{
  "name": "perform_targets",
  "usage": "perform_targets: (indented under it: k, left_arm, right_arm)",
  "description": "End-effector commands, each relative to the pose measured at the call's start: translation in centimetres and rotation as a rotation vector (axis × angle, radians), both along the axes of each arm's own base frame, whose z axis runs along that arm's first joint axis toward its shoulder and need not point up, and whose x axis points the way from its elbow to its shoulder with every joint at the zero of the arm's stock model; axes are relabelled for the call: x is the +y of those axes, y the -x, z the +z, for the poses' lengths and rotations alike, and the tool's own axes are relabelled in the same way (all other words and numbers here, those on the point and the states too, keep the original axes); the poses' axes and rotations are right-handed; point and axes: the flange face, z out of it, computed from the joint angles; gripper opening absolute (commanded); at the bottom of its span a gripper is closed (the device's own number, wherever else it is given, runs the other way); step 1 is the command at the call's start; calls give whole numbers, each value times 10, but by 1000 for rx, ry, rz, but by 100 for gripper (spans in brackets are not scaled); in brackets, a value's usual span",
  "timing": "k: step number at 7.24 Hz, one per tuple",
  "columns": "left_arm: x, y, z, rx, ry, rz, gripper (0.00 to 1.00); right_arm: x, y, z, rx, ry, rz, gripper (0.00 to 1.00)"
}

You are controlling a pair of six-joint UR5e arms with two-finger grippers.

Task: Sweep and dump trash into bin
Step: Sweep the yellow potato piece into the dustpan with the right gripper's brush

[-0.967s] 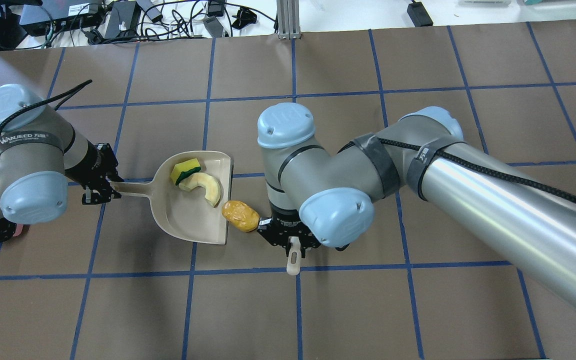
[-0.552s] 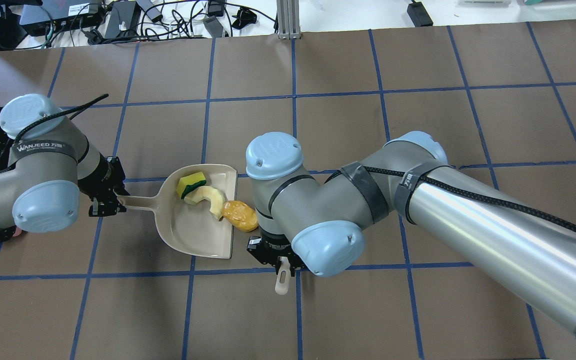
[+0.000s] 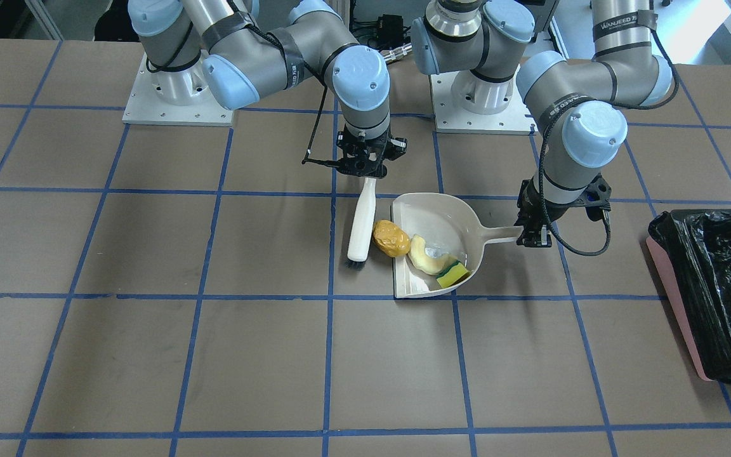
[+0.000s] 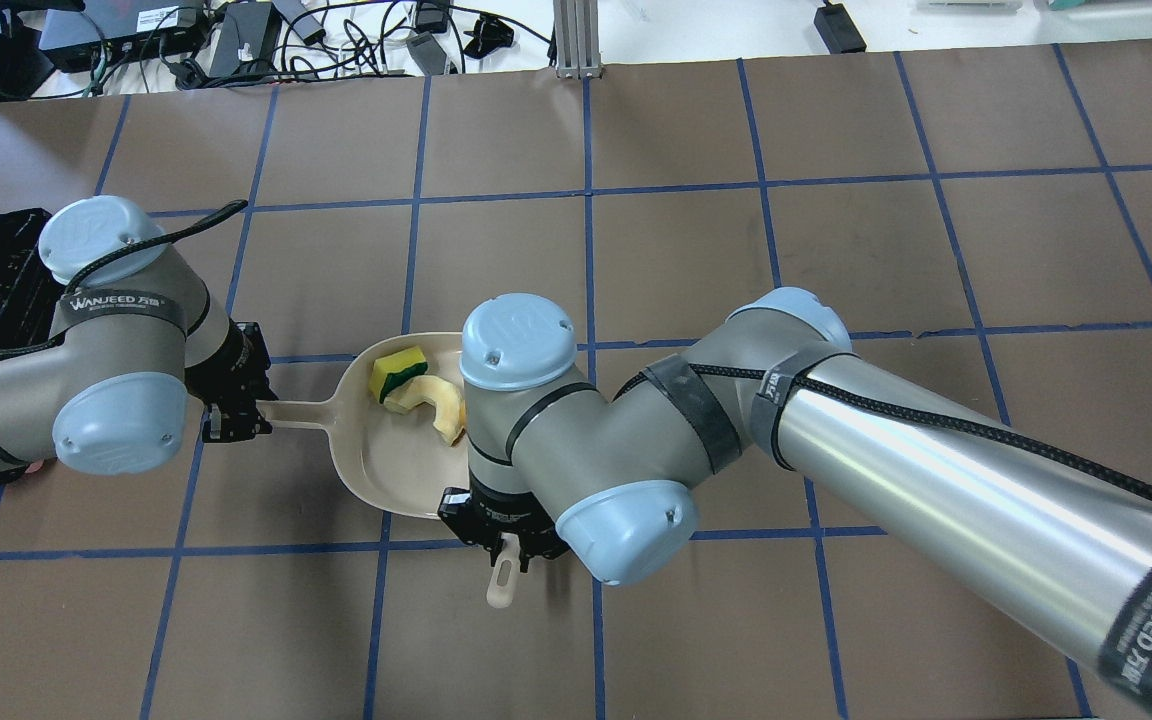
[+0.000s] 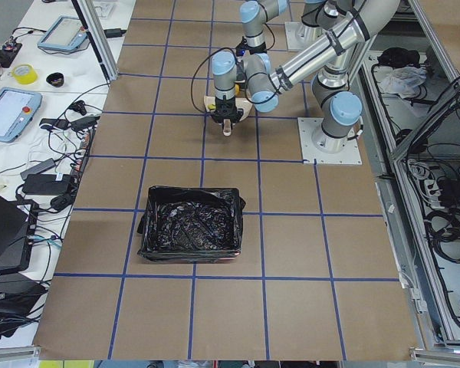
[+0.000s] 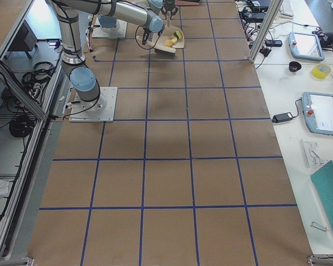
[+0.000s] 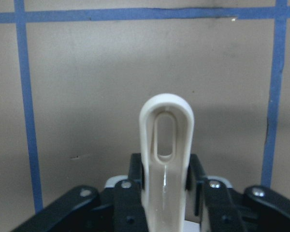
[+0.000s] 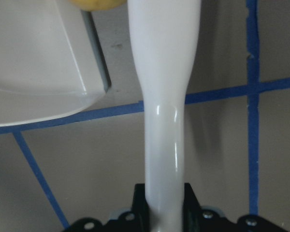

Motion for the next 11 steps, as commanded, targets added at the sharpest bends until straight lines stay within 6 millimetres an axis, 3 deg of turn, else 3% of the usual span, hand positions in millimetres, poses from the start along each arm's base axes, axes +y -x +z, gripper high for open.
perform_targets:
  k: [1, 3, 7, 9, 10, 11]
  left_arm:
    - [1, 11, 2, -27, 2, 11, 0]
    - [2, 29, 1, -44, 3, 13, 0]
    - [-4, 28, -8, -18, -25, -88, 0]
    - [-8, 22, -8, -13, -36, -125, 0]
    - [-13, 17, -3, 20, -57, -137, 0]
    - [-18, 16, 3, 76, -125, -139, 0]
  right_arm:
    - [-2, -28, -1, -50, -4, 0, 0]
    - [-7, -45, 16, -64, 21, -34, 0]
    - [-12, -38, 19, -50, 17, -68, 0]
    - [-10, -13, 31, 48, 29, 31, 0]
    - [-16, 4, 49, 60, 37, 36, 0]
    - [-32, 34, 79, 59, 21, 28, 0]
